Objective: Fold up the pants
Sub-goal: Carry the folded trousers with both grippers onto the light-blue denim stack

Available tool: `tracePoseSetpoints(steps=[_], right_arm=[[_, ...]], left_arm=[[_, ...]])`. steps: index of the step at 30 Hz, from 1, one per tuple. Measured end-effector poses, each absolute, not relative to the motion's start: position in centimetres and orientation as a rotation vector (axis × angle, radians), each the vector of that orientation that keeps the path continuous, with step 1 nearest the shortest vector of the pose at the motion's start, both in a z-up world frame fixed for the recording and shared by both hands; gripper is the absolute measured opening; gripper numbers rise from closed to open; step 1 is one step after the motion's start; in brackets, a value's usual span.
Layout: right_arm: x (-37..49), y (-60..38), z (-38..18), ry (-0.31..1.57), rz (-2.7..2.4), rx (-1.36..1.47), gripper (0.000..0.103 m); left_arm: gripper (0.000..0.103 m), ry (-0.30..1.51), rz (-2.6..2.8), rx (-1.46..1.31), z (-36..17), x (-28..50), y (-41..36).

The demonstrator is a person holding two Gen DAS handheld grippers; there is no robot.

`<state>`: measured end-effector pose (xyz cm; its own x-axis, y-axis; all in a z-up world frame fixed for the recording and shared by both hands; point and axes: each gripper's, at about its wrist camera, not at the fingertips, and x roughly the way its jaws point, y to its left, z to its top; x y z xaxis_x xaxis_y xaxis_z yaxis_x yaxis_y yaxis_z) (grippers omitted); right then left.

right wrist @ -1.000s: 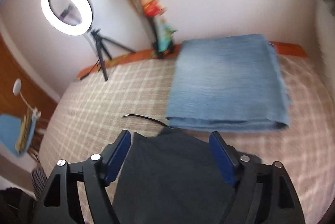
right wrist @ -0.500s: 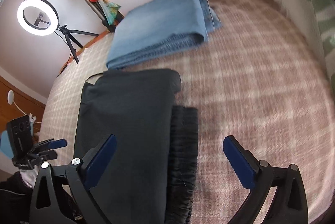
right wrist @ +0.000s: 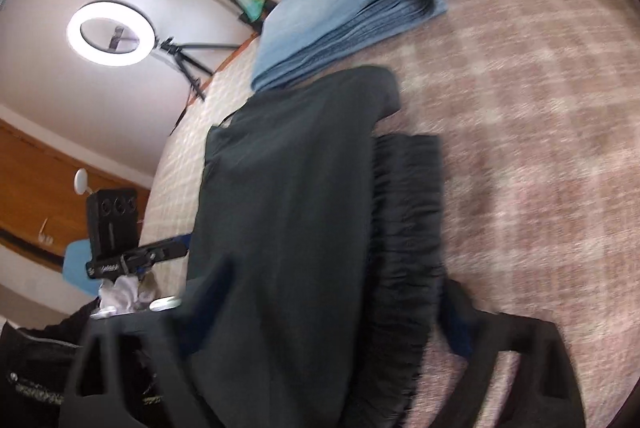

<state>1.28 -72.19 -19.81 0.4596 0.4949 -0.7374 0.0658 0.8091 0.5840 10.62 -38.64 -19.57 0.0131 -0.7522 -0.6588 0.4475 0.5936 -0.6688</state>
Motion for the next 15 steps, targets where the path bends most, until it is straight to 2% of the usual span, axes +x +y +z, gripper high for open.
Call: tracePoseSetpoints(steps=[2, 3, 4, 6, 10, 15], right_arm=[[1.2, -71.8, -19.6, 1.074, 0.268, 0.559, 0.064], [1.2, -71.7, -19.5, 1.072, 0.269, 0.558, 0.053], [1.1, -71.7, -19.2, 1.062, 0.261, 0.554, 0.039], [0.8, -71.9, -18.6, 1.045, 0.243, 0.552, 0.027], [0.3, -70.5, -17.2, 1.035, 0.208, 0.452, 0.022], [-0.2, -68.8, -15.0, 1.007, 0.161, 0.347, 0.021]], left_arm=[[0.051, 1.225, -0.955, -0.283, -19.4, 10.6, -39.1], [0.046, 1.222, -0.953, -0.278, -19.4, 10.7, -39.3], [0.032, 1.222, -0.947, -0.273, -19.5, 10.7, -39.5], [0.021, 1.223, -0.927, -0.252, -19.8, 10.9, -39.9], [0.01, 1.179, -0.924, -0.205, -19.3, 10.3, -40.4], [0.007, 1.095, -0.942, -0.169, -17.3, 9.6, -40.3]])
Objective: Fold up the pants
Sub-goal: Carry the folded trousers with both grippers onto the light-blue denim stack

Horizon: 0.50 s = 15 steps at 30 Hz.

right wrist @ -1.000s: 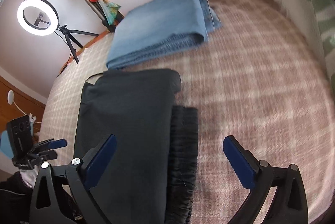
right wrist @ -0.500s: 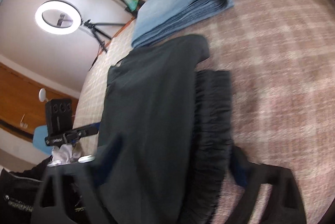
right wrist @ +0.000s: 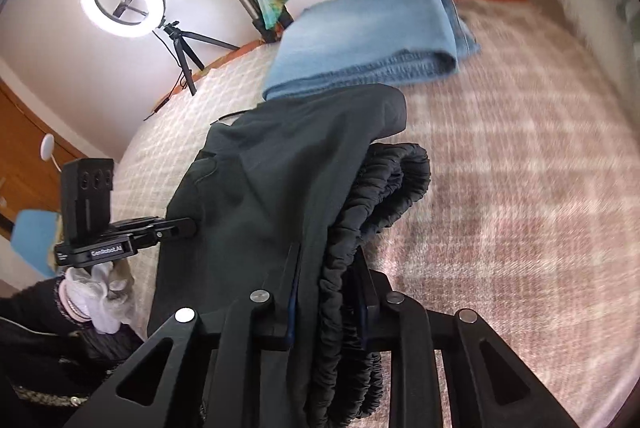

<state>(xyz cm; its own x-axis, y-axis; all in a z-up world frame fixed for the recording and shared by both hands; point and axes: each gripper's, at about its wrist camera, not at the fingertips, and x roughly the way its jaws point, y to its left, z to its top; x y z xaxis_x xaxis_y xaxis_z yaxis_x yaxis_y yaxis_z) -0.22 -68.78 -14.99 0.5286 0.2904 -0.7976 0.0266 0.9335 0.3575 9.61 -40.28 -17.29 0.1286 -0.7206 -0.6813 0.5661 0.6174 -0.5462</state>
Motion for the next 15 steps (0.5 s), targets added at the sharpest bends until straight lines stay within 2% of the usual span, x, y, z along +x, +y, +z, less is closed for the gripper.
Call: tracePoseSetpoints(steps=[15], right_arm=[[-0.6, -67.0, -8.3, 0.865, 0.106, 0.208, 0.019]], left_arm=[[0.006, 0.924, -1.004, -0.133, -11.1, 11.4, -41.5]])
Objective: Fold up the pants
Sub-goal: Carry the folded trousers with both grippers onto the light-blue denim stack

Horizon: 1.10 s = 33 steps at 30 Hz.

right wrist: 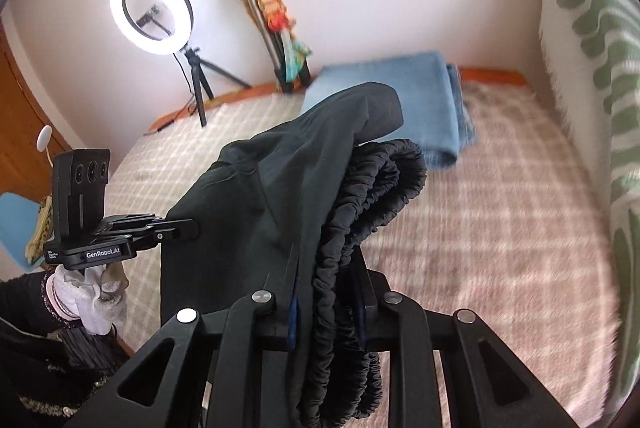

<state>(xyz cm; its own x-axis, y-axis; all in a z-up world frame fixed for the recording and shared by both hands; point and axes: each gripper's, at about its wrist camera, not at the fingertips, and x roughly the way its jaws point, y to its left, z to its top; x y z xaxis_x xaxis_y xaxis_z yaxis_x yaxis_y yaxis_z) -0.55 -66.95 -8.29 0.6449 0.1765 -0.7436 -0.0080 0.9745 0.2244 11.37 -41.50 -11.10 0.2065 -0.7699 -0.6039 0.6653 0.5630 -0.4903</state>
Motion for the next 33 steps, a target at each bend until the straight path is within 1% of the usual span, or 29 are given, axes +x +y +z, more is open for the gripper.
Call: tracePoseSetpoints(steps=[8, 18, 24, 33], right_arm=[[3.9, -68.6, -4.9, 0.759, 0.069, 0.176, 0.019], [12.0, -71.0, -3.6, 0.686, 0.019, 0.139, 0.019], [17.5, -73.1, -4.4, 0.697, -0.023, 0.14, 0.019], [23.1, -75.0, -9.0, 0.8, -0.067, 0.119, 0.019]], left_arm=[[0.006, 0.817, -1.001, -0.114, -7.1, 15.8, -43.1], [0.006, 0.749, -0.948, -0.086, -5.2, 23.0, -46.2], [0.006, 0.762, -0.909, -0.081, -6.6, 26.6, -48.2], [0.006, 0.822, -0.865, -0.018, -10.1, 29.3, -51.0]])
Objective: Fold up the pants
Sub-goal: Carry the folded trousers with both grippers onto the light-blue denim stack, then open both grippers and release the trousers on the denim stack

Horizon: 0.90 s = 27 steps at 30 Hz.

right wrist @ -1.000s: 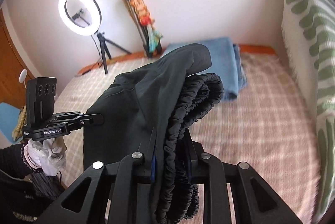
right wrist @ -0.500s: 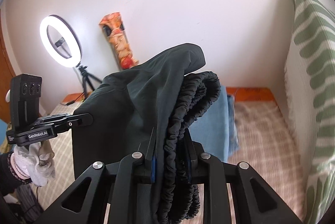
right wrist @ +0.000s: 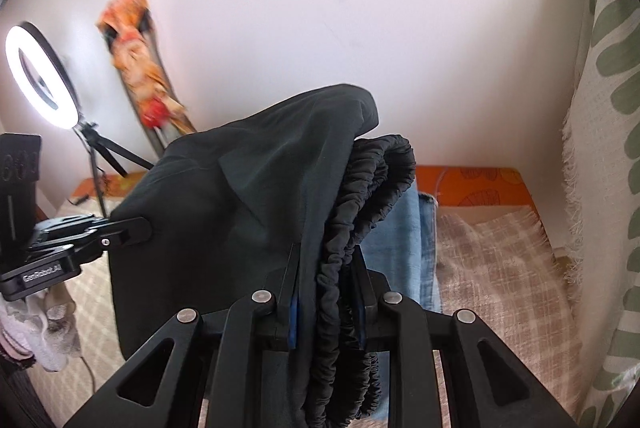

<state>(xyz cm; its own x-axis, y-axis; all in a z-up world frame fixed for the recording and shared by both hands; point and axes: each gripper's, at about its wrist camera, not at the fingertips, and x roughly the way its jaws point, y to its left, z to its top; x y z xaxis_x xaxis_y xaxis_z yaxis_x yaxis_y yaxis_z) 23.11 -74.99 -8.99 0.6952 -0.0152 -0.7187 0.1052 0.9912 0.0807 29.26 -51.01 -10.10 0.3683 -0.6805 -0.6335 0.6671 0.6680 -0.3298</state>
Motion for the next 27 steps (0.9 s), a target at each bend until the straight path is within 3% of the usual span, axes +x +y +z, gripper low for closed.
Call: tracePoseSetpoints(steps=[6, 12, 14, 16, 18, 22, 27], right_arm=[[24.1, -76.6, -11.2, 0.863, -0.105, 0.105, 0.022], [23.9, -79.0, -11.6, 0.88, -0.238, 0.125, 0.04], [23.3, -79.3, -11.2, 0.863, -0.25, 0.134, 0.041], [23.0, -79.3, -10.8, 0.855, -0.253, 0.133, 0.054], [22.4, -79.0, -10.4, 0.84, -0.266, 0.119, 0.065], [21.6, -78.6, -9.6, 0.814, -0.282, 0.117, 0.075], [20.2, -77.2, -8.1, 0.788, -0.291, 0.1, 0.088]], left_arm=[[0.006, 0.846, -0.835, 0.02, -11.0, 29.8, -52.2], [0.015, 0.891, -0.775, 0.025, -11.2, 30.5, -51.9], [0.021, 0.895, -0.769, 0.03, -11.0, 30.7, -51.5], [0.046, 0.898, -0.769, 0.027, -11.0, 30.5, -51.0], [0.056, 0.888, -0.766, 0.024, -10.9, 30.3, -50.6], [0.068, 0.875, -0.761, 0.042, -10.1, 29.2, -50.1], [0.073, 0.843, -0.751, 0.079, -8.6, 27.3, -49.7]])
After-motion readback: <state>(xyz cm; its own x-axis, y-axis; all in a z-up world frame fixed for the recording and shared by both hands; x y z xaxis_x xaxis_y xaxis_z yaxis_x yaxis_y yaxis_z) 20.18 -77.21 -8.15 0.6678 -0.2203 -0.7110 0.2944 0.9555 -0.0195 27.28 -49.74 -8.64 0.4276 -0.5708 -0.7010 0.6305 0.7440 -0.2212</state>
